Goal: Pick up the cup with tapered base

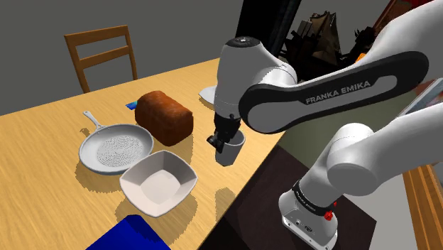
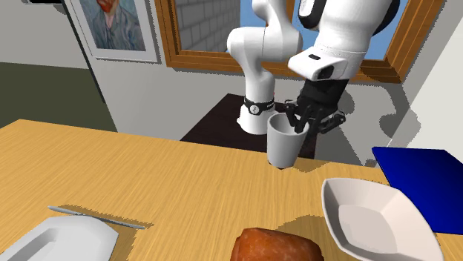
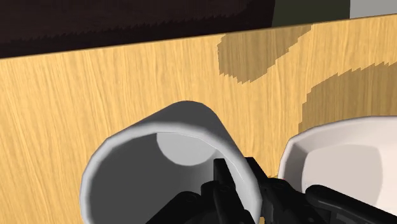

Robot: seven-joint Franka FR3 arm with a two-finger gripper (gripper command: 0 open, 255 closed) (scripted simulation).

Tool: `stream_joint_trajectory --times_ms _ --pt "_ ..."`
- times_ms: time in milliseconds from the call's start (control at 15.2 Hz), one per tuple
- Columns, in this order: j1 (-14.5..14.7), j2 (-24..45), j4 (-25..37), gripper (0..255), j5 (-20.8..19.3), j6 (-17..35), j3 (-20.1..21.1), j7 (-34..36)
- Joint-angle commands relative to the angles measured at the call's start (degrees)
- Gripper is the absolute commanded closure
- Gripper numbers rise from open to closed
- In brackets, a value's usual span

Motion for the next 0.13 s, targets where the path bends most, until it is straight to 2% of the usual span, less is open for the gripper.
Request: stream_joint_trajectory --times_ms 0,66 --pt "0.09 -0.79 0.45 255 0.02 -1.26 -0.34 -0.25" --pt "0.09 -0.79 0.45 255 0.02 -1.26 -0.34 -0.25"
